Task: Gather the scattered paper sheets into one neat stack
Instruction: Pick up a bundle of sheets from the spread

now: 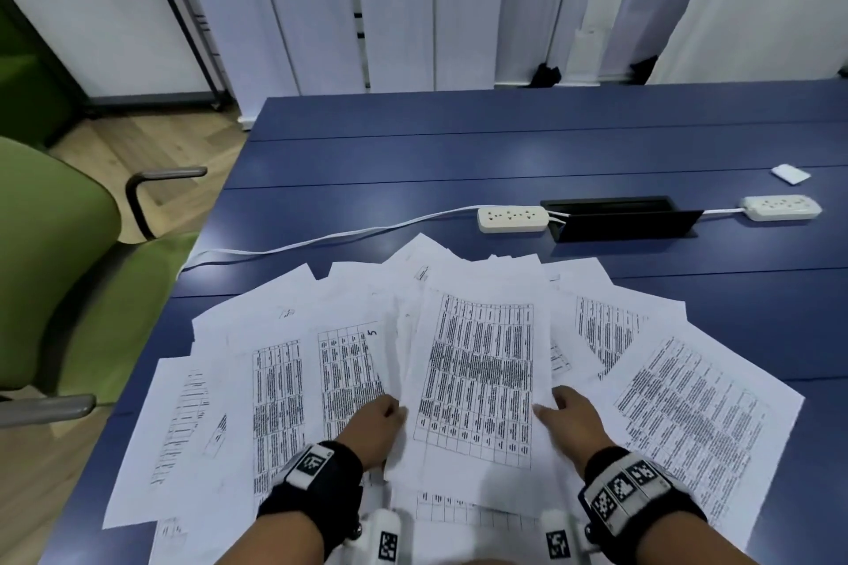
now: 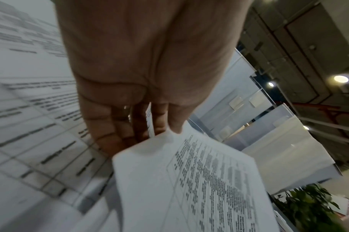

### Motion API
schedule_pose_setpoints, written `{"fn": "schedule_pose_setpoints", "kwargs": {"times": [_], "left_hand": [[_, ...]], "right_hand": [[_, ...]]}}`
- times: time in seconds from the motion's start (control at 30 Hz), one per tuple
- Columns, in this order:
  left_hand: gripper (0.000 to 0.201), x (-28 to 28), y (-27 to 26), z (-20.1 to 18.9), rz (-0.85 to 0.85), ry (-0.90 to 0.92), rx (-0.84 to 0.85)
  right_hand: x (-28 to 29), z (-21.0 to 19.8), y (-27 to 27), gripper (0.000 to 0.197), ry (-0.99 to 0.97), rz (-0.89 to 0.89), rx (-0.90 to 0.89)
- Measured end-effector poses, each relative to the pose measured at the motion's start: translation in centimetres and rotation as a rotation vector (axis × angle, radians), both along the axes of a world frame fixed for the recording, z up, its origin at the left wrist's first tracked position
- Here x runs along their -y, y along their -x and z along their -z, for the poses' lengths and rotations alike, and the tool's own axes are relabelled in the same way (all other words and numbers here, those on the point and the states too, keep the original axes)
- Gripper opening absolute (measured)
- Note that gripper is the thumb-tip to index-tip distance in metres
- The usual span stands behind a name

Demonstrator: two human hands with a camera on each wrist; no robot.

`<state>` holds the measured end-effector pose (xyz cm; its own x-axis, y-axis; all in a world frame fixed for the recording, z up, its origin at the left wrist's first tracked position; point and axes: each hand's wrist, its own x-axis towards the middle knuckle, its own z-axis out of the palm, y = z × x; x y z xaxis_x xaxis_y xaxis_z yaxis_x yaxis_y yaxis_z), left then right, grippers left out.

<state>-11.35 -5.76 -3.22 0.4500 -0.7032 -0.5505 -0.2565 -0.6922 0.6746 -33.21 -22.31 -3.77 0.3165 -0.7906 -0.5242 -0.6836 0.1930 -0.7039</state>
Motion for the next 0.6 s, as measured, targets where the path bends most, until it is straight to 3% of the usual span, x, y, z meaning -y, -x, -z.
{"fn": "schedule_pose_setpoints", "kwargs": {"times": [0.17,0.27,0.3,0.37,0.47,0.53,0.57,0.6], "left_hand": [[0.036,-0.5,0.7,-0.1,-0.222,0.210,-0.305],[0.051,-1.0,1.4,1.3,-0.351,0.238,-0.324],[0.046,-1.4,1.2,1.6,-0.386,0.258,-0.314],[0.043,-1.9,0.8,1.5,-0.405,0.268,-0.326],[0.066,-2.3,0.8,1.1,-0.456,0.315,-0.396],[0.069,-2.2,1.1,0.6,-0.491,0.339,-0.419],[0.070,-2.0,1.4,0.2,-0.485,0.344,-0.423],[0.069,-1.9,1.8,-0.8,-0.473,0.355,-0.458]], "right_hand": [[-0.1,-0.7,-0.4,0.052,-0.040,-0.064,0.207],[0.4,-0.6,-0.5,0.019,-0.045,-0.101,0.210],[0.8,-0.4,-0.4,0.014,-0.021,-0.052,0.193],[1.9,0.4,-0.4,0.034,-0.012,0.155,0.187],[3.4,0.7,-1.2,0.049,-0.133,0.536,0.296],[4.1,0.9,-2.0,0.060,-0.279,0.634,0.407],[4.3,0.9,-2.4,0.054,-0.339,0.618,0.453],[4.2,1.0,-2.8,0.034,-0.383,0.569,0.455]]}}
